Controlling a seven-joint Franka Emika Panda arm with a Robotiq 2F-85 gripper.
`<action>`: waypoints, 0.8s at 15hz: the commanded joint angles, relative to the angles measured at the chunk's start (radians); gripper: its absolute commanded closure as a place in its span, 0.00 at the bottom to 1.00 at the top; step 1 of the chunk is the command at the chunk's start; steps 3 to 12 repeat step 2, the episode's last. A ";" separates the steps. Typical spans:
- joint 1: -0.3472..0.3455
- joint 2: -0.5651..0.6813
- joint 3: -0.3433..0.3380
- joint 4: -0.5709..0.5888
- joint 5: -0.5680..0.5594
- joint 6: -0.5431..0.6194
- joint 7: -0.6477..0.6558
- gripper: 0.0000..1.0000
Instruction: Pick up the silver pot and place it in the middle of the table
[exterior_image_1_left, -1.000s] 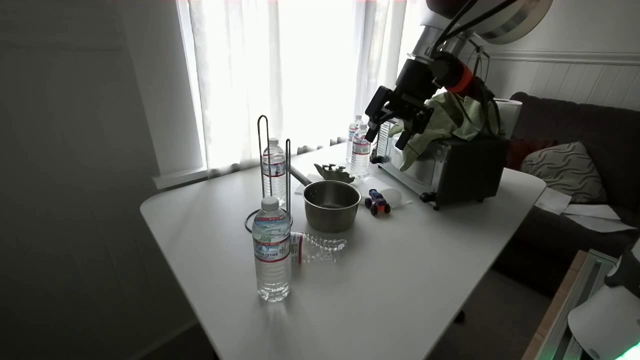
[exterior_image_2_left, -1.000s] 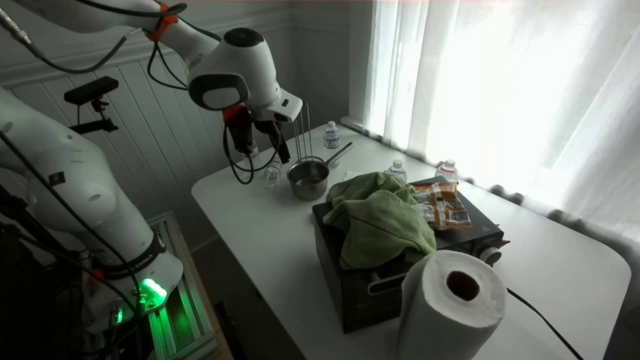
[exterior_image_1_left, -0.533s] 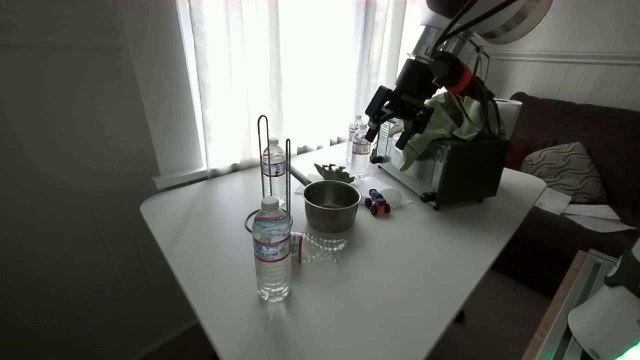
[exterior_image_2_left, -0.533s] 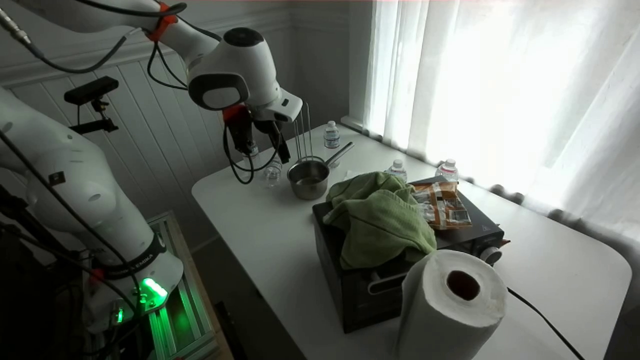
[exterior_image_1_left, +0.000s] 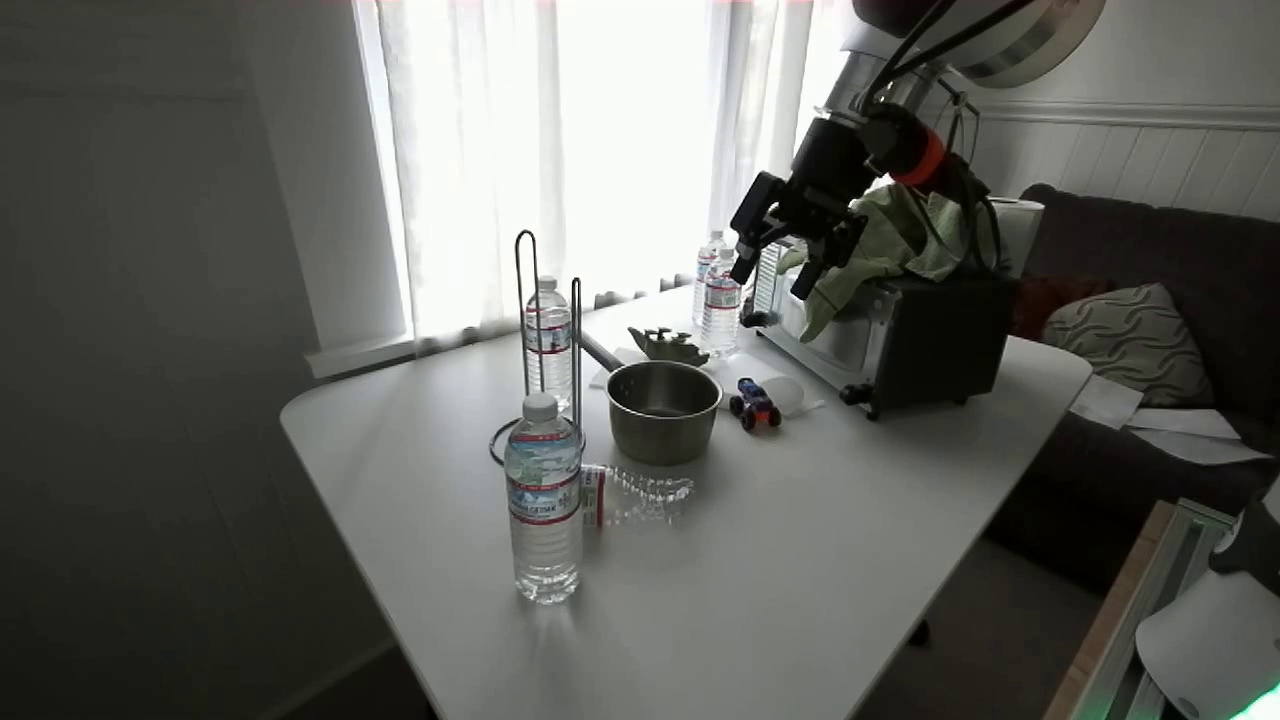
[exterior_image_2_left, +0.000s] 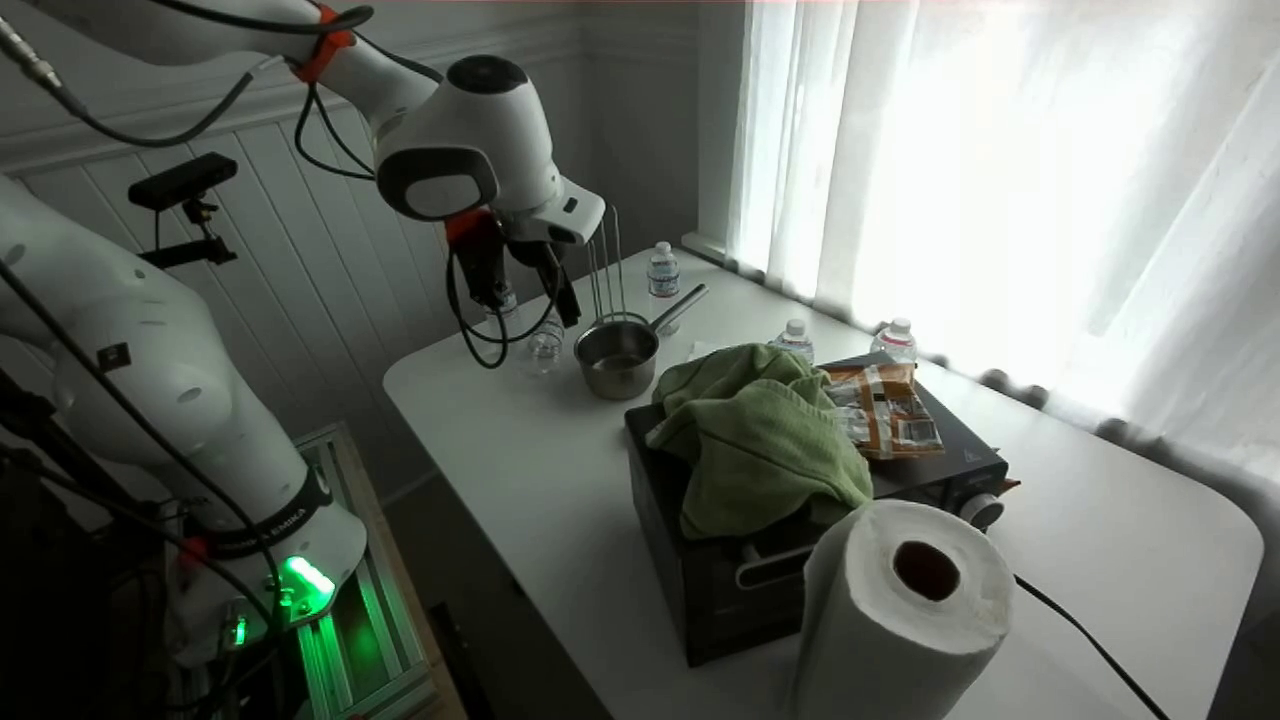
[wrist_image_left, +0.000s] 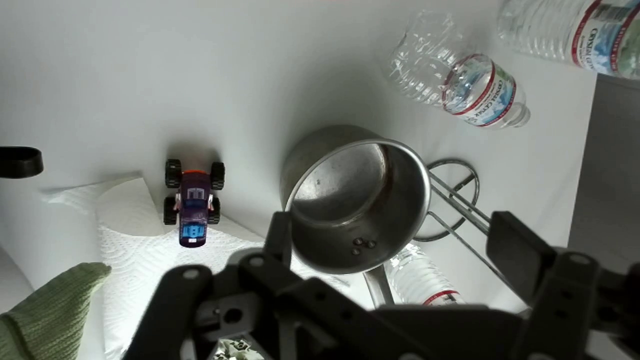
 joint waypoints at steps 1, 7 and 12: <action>0.008 -0.002 -0.009 0.000 -0.009 -0.002 0.007 0.00; 0.008 -0.002 -0.009 0.000 -0.009 -0.002 0.007 0.00; 0.008 -0.002 -0.009 0.000 -0.009 -0.002 0.007 0.00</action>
